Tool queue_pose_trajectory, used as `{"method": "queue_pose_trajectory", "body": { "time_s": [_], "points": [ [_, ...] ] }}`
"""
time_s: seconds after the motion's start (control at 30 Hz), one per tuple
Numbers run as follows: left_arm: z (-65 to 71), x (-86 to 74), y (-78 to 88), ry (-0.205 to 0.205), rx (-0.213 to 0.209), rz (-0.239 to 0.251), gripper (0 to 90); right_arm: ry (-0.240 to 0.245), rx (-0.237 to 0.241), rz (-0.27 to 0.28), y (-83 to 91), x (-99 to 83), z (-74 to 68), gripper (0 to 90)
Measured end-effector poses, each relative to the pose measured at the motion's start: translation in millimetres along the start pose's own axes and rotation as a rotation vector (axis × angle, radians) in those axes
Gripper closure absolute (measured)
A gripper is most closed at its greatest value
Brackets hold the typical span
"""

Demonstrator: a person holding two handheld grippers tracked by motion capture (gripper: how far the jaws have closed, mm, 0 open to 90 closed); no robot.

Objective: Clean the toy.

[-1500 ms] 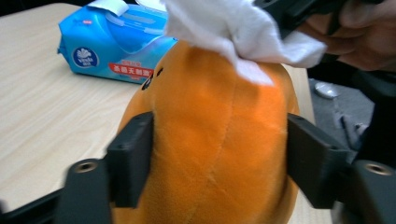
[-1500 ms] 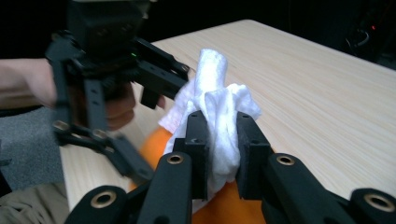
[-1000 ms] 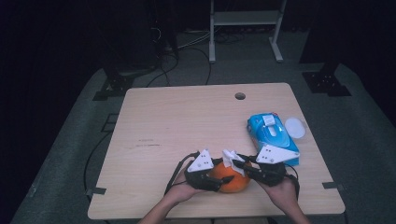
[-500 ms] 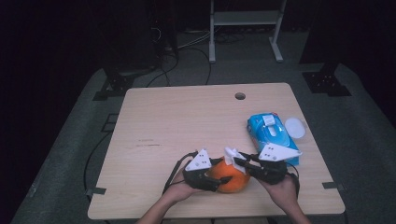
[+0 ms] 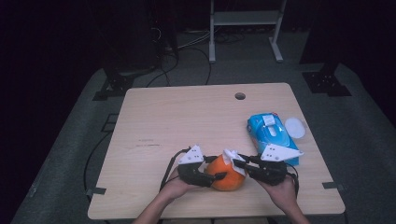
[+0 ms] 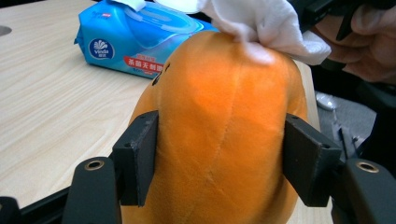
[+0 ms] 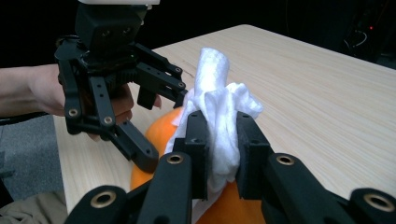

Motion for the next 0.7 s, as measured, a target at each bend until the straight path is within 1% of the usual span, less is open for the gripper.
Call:
{"method": "queue_pose_trajectory", "body": {
  "time_s": [0.03, 0.1, 0.13, 0.17, 0.2, 0.23, 0.27, 0.3, 0.37, 0.43, 0.5, 0.57, 0.63, 0.7],
  "points": [
    [-2.1, 0.4, 0.4, 0.02, -0.002, 0.008, 34.0, 0.001, -0.004, 0.0, 0.6, -0.4, 0.7, 76.8],
    [-8.4, 1.0, 2.4, 0.075, -0.001, 0.02, 34.0, 0.011, -0.01, 0.003, 0.9, 0.4, -0.2, 76.7],
    [-12.9, 1.9, 3.5, 0.121, 0.002, 0.035, 34.0, 0.013, -0.007, 0.002, 0.8, 1.4, -2.6, 76.8],
    [-14.9, 2.2, 4.1, 0.146, 0.004, 0.042, 34.1, 0.021, 0.002, 0.001, -0.1, 3.0, -6.2, 76.7],
    [-17.3, 2.3, 5.0, 0.159, 0.003, 0.046, 34.1, 0.034, 0.006, 0.003, -1.5, 3.9, -8.2, 76.7],
    [-18.3, 2.0, 5.8, 0.161, -0.001, 0.046, 34.1, 0.046, 0.006, -0.008, -2.8, 4.4, -11.2, 76.7],
    [-18.1, 1.5, 6.1, 0.157, -0.003, 0.047, 34.2, 0.064, 0.001, -0.014, -4.1, 4.6, -12.3, 76.7],
    [-16.8, 1.2, 6.1, 0.155, -0.006, 0.049, 34.2, 0.067, 0.0, -0.017, -4.6, 4.5, -12.0, 76.8],
    [-13.5, 1.0, 5.9, 0.128, -0.009, 0.043, 34.3, 0.057, -0.009, -0.018, -3.1, 3.1, -6.9, 76.8],
    [-9.5, 1.2, 4.7, 0.087, -0.007, 0.033, 34.3, 0.031, -0.023, -0.018, -0.3, -0.5, 1.3, 76.8],
    [-3.9, 1.0, 2.4, 0.06, -0.011, 0.025, 34.2, -0.005, -0.032, -0.015, 1.9, -4.9, 9.4, 76.8],
    [1.8, 0.7, 0.4, 0.015, -0.008, 0.009, 34.1, -0.029, -0.04, -0.019, 2.9, -8.8, 15.2, 76.8],
    [6.2, 0.6, -1.1, -0.016, -0.005, -0.003, 34.1, -0.043, -0.044, -0.018, 3.4, -10.5, 18.7, 76.8],
    [10.5, 0.2, -2.8, -0.051, -0.005, -0.012, 34.1, -0.056, -0.038, -0.01, 3.7, -8.5, 17.2, 76.8]
  ]
}}
Point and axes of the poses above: each handheld gripper's, and its own axes: y roughly backward along the jaws, x roughly out of its top, z roughly to its right, the point moved 7 cm from there along -y, roughly forward along the jaws, and after that the axes turned 10 degrees about y, right-handed, at the moved point
